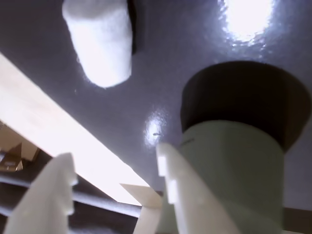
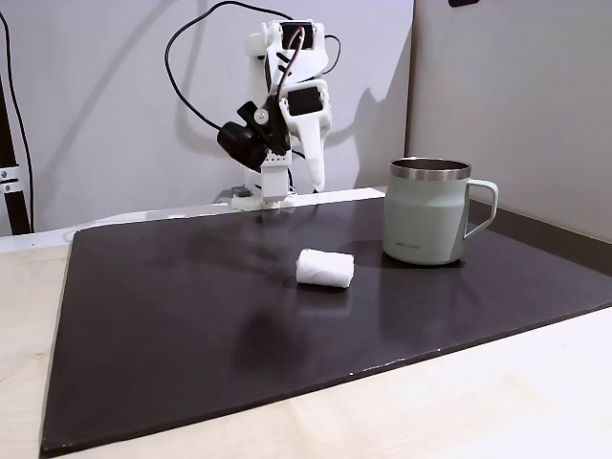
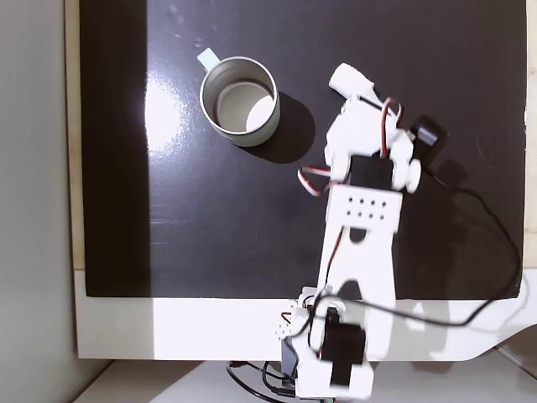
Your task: Grasp a gauze and put it in the cup.
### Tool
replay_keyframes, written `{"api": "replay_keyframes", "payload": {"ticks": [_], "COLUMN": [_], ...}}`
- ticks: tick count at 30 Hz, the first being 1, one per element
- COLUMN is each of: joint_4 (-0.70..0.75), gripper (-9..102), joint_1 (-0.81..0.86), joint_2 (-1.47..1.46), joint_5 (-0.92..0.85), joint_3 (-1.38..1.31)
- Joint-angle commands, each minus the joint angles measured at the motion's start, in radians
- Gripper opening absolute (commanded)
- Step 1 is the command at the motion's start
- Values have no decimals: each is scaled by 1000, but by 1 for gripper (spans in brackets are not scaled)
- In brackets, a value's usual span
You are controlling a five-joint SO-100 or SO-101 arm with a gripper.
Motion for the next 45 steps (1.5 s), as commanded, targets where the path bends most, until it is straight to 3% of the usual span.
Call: {"api": "replay_keyframes", "payload": {"ticks": [1,24,27,30,45], "joint_4": [35,459,554,713,703], "gripper": [21,25,25,26,24], "joint_1": [14,20,25,26,51], "joint_2": [-80,-790,-914,-1129,-1258], "joint_5": [9,32,34,18,11], "joint_3": [-161,-1045,-1247,-1628,-1692]}}
